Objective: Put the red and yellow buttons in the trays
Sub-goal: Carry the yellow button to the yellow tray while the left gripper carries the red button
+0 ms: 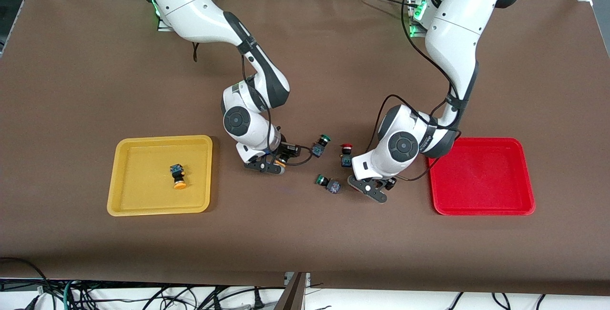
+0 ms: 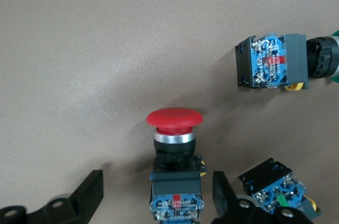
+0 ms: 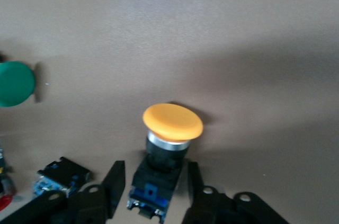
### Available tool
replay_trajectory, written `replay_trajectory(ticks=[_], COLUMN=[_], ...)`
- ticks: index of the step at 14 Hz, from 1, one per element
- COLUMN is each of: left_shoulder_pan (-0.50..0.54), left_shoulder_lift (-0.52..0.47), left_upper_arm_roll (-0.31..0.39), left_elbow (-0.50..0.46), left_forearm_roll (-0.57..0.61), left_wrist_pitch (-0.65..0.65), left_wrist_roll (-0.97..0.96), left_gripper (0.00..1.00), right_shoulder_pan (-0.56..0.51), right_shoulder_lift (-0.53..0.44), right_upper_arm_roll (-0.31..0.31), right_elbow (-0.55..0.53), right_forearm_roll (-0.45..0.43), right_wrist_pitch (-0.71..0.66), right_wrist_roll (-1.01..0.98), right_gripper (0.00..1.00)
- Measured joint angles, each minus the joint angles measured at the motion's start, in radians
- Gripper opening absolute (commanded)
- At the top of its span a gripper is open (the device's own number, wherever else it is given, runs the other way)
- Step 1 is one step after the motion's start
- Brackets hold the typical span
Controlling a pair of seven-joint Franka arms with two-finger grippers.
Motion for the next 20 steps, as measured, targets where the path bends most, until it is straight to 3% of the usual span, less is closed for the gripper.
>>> replay_trajectory(ticks=[1, 3, 7, 11, 17, 19, 20], left_shoulder_pan=[0.0, 0.0, 0.0, 0.042, 0.186, 0.258, 0.3], left_shoulder_lift=[0.002, 0.003, 0.003, -0.006, -0.086, -0.114, -0.123], left_upper_arm_roll=[0.0, 0.0, 0.004, 0.018, 0.024, 0.031, 0.033], left_elbow=[0.0, 0.0, 0.009, 0.04, 0.047, 0.047, 0.047], left_forearm_roll=[0.0, 0.0, 0.0, 0.0, 0.0, 0.0, 0.0], left_wrist_pitch=[0.004, 0.008, 0.013, 0.012, -0.101, -0.152, -0.175], left_wrist_roll=[0.001, 0.001, 0.001, 0.001, 0.104, 0.194, 0.228], left_gripper=[0.37, 0.33, 0.33, 0.33, 0.34, 0.34, 0.34], right_shoulder_pan=[0.0, -0.001, -0.039, -0.095, -0.103, -0.119, -0.127], right_shoulder_lift=[0.0, -0.005, -0.092, -0.142, -0.102, -0.094, -0.093], right_upper_arm_roll=[-0.003, -0.028, -0.184, -0.333, -0.354, -0.354, -0.354], right_elbow=[-0.002, 0.001, 0.044, 0.015, -0.099, -0.104, -0.104], right_forearm_roll=[0.0, -0.003, -0.024, -0.026, -0.025, -0.015, -0.003], right_wrist_pitch=[0.0, -0.015, -0.311, -0.413, -0.34, -0.332, -0.332], right_wrist_roll=[-0.008, -0.057, -0.355, -0.719, -0.763, -0.763, -0.763], right_gripper=[0.0, 0.0, 0.0, 0.04, 0.11, 0.46, 0.47])
